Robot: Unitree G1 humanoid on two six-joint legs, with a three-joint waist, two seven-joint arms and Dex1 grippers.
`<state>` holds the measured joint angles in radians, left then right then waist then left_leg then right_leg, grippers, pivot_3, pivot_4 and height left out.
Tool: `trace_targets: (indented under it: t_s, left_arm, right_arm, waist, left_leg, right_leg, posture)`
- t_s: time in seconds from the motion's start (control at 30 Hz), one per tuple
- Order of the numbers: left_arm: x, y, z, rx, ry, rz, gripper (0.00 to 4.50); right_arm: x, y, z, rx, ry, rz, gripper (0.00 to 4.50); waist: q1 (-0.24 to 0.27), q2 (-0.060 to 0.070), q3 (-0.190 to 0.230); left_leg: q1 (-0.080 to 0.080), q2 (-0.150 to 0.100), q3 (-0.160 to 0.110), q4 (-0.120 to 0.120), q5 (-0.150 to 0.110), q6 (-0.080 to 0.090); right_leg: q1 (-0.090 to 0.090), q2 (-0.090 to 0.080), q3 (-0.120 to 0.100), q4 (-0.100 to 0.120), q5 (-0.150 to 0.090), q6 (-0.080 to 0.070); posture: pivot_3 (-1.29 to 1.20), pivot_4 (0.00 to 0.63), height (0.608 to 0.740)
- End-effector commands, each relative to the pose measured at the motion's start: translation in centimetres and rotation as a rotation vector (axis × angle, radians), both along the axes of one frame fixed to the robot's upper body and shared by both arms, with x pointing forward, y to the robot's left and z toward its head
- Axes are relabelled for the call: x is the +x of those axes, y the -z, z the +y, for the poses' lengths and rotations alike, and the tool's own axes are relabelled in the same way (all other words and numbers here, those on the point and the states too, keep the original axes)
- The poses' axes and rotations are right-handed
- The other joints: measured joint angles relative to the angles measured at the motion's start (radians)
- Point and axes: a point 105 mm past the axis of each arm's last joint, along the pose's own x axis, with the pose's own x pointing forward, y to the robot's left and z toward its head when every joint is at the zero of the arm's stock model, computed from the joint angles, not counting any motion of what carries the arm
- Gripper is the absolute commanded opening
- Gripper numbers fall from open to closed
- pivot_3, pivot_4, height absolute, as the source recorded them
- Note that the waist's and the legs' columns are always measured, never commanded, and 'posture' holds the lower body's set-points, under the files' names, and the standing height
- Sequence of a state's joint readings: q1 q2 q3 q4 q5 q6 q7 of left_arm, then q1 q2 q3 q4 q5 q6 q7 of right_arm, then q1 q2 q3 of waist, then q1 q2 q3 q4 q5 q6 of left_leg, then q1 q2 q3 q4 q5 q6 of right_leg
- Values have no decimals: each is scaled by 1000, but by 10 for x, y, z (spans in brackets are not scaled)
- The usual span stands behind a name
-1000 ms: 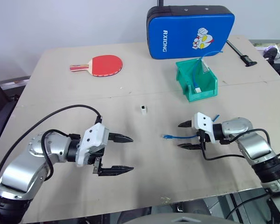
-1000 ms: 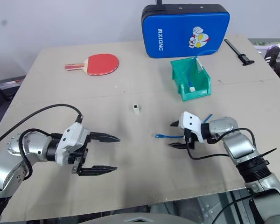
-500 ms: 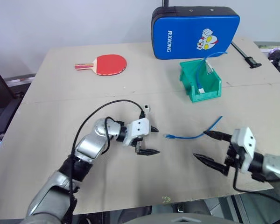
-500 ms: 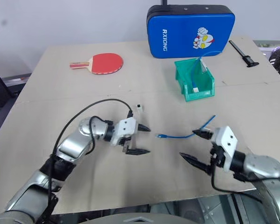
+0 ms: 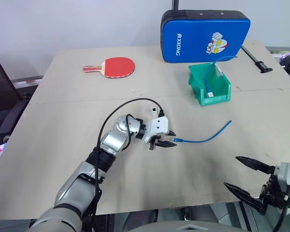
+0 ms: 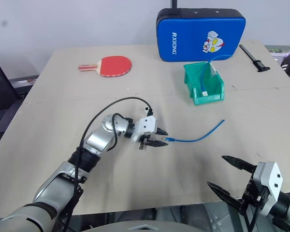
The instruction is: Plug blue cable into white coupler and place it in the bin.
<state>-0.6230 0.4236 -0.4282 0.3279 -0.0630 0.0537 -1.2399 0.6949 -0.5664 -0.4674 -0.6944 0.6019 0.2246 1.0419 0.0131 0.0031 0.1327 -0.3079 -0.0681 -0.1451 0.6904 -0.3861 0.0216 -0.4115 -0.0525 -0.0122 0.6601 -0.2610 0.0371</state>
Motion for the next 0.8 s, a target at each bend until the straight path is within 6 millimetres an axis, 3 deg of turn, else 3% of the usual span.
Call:
trace_targets:
  t_s: [0.03,0.07,0.37,0.57,0.67,0.8]
  left_arm:
    - [-8,9,1,15,30,28,175]
    - [-9,9,1,16,33,27,14]
    - [-22,3,3,-35,65,82,14]
    - [-12,-53,-27,-423,-55,52,14]
    - [-23,-70,-33,-535,-49,127,14]
    - [-40,-83,-36,-599,8,228,14]
  right_arm:
    - [0,-10,-4,-13,-10,-50,4500]
    - [1,-10,-4,-13,-10,-54,4500]
    - [6,-9,-2,-12,-28,-59,4500]
    - [11,-14,15,170,30,-9,4500]
    - [5,-16,27,236,-16,78,4500]
    - [24,-24,43,327,4,71,4500]
  waist:
    - [0,0,0]
    - [0,0,0]
    - [-1,0,0]
    - [6,0,0]
    - [1,0,0]
    - [-8,0,0]
  left_leg:
    - [0,0,0,0,0,0]
    - [0,0,0,0,0,0]
    - [0,0,0,0,0,0]
    - [-2,0,-1,1,0,0]
    - [-3,0,-1,5,0,0]
    - [-1,1,-1,5,0,0]
  right_leg:
    - [0,0,0,-1,0,0]
    - [0,0,0,-1,0,0]
    - [0,0,1,-1,0,0]
    - [0,0,0,-2,0,0]
    - [0,0,0,-1,0,0]
    - [0,2,3,0,0,0]
  posture:
    - [0,150,740]
    - [0,150,740]
    - [0,150,740]
    - [0,150,740]
    - [0,150,740]
    - [0,150,740]
